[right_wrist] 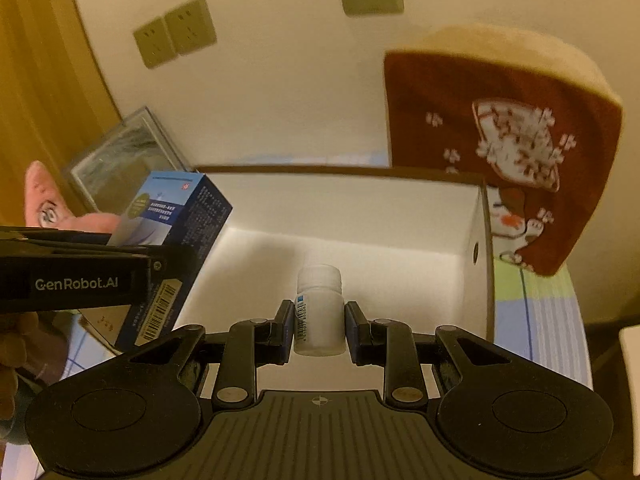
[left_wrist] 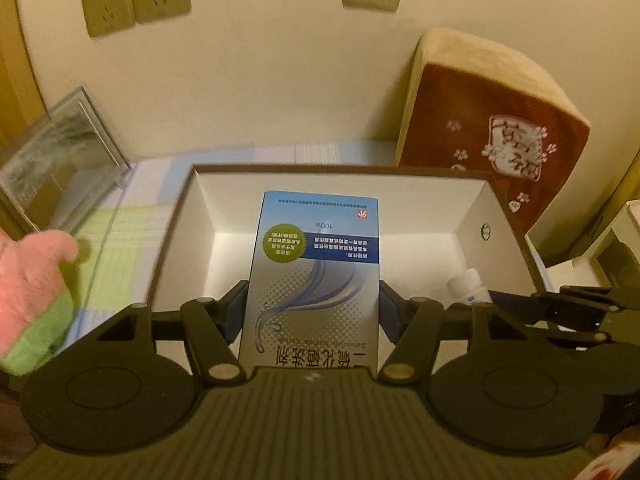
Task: Organize rigid objects
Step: 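Carry both items into the brown box and open both tools to drop them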
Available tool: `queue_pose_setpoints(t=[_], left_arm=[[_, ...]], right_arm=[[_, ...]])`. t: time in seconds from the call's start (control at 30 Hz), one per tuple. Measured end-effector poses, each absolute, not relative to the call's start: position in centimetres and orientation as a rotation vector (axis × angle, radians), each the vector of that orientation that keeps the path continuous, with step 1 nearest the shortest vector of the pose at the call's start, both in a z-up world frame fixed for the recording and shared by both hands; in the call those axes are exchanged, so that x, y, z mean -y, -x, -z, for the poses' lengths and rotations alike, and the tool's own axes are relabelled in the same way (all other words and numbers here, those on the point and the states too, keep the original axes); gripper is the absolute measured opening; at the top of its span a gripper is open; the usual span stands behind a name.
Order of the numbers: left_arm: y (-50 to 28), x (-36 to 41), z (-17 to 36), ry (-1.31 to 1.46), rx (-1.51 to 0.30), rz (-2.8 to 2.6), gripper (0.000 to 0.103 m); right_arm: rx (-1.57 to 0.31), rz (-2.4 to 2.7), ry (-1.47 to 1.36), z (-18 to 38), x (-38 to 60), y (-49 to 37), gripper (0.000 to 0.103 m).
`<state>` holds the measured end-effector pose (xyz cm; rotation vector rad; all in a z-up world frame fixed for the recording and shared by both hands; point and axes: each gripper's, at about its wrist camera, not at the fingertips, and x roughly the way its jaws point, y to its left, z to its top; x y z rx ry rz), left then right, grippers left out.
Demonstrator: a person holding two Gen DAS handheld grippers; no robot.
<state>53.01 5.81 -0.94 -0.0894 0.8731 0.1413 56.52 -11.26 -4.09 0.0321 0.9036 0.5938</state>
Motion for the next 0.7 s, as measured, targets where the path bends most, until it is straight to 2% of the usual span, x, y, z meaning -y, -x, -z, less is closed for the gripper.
queue_pose_setpoints(t=[0.3,0.37,0.53,0.7], left_arm=[[-54.6,-5.5,3.9,0.105,-0.941,-0.133,0.064],[-54.8,-5.4,4.4,0.102,-0.962,-0.131,0.067],[-54.8,-5.1,4.4,0.086,-0.958,-0.122,0.071],[-54.2,-5.4,3.9,0.074,-0.949,-0.138,0.071]], right_arm=[[-0.956,-0.597,-0.019,6.2,10.8,-57.3,0.027],[-0.96,-0.597,-0.02,6.3,10.9,-57.4,0.027],[-0.961,-0.598,-0.023,6.4,11.0,-57.5,0.027],[-0.957,-0.605,-0.031,6.1,11.0,-57.6,0.027]])
